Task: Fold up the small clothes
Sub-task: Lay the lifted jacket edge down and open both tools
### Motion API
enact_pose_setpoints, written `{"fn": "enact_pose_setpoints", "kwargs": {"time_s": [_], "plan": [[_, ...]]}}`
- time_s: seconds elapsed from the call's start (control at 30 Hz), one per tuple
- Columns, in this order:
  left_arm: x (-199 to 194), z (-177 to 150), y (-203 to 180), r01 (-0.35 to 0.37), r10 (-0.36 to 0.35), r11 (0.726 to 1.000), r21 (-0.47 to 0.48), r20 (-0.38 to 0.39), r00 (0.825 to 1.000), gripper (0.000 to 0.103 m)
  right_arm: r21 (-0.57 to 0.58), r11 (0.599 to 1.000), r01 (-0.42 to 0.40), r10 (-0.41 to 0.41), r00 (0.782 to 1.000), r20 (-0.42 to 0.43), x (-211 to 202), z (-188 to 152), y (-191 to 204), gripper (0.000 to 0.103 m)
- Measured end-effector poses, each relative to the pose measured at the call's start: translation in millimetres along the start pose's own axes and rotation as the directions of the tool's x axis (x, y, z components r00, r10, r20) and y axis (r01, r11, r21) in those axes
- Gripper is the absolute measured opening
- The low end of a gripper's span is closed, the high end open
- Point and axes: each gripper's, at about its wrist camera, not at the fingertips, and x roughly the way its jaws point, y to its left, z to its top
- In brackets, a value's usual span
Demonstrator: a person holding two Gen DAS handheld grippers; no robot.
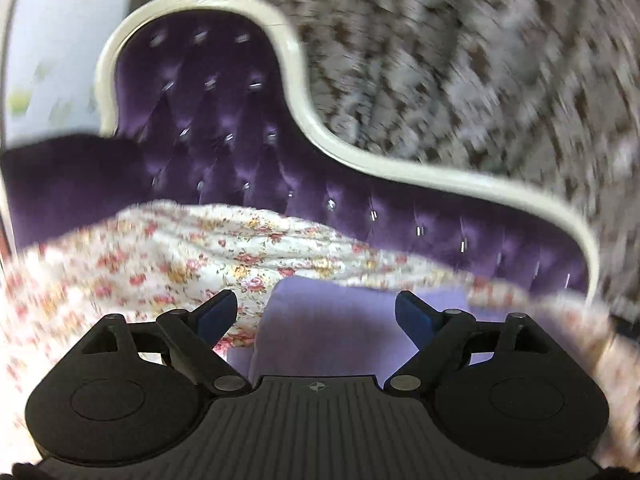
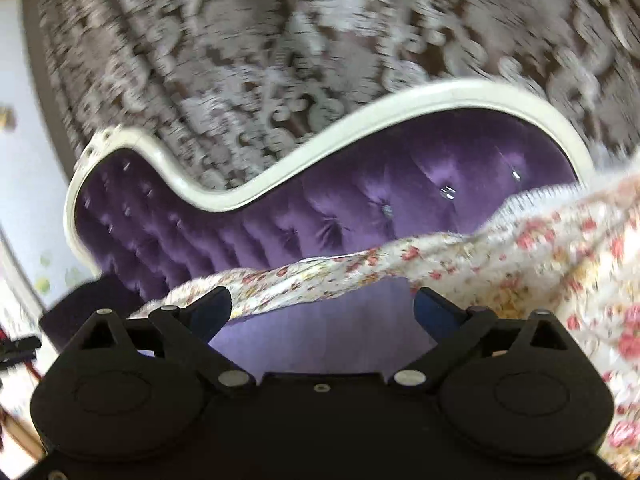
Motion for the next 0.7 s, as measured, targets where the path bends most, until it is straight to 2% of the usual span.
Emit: {"fn": "enact_pose_setpoints", "kwargs": {"time_s": [0.13,0.2,0.27,0.37,0.47,0.53,0.63,0.7], "plan": [[7,-22,-43,0.007,0.001,0.984,0.175,-0.042,0.999,0.087,-0.176,0.984,-0.017,0.008,0.998,-0.056,2,-14,43,0.099],[16,-37,-58,0.014,0.003,0.974,0.228,-0.077,0.997,0.087,-0.269,0.962,-0.038,0.013,0.995,-0.095,6,-28,66,0.098],[24,-53,-60,-0.009,0.040,0.965,0.260,-0.113,0.993,0.087,-0.373,0.926,-0.062,0.013,0.991,-0.134,10,-49,88,0.098],[38,-77,-45,-0.045,0.093,0.971,0.236,-0.199,0.976,0.088,-0.480,0.872,-0.097,-0.007,0.977,-0.212,17,-80,107,0.097],[39,-94,-21,-0.068,0.110,0.980,0.189,-0.223,0.969,0.089,-0.548,0.829,-0.112,-0.041,0.965,-0.258,20,-109,114,0.097],[34,-97,-13,-0.066,0.102,0.983,0.172,-0.211,0.972,0.089,-0.539,0.836,-0.100,-0.039,0.970,-0.239,18,-116,112,0.097],[29,-100,-8,-0.070,0.103,0.984,0.164,-0.201,0.974,0.089,-0.484,0.869,-0.106,-0.027,0.965,-0.260,16,-114,104,0.097],[28,-98,-7,-0.067,0.097,0.985,0.161,-0.190,0.977,0.088,-0.472,0.873,-0.120,-0.012,0.964,-0.266,11,-113,100,0.097]]}}
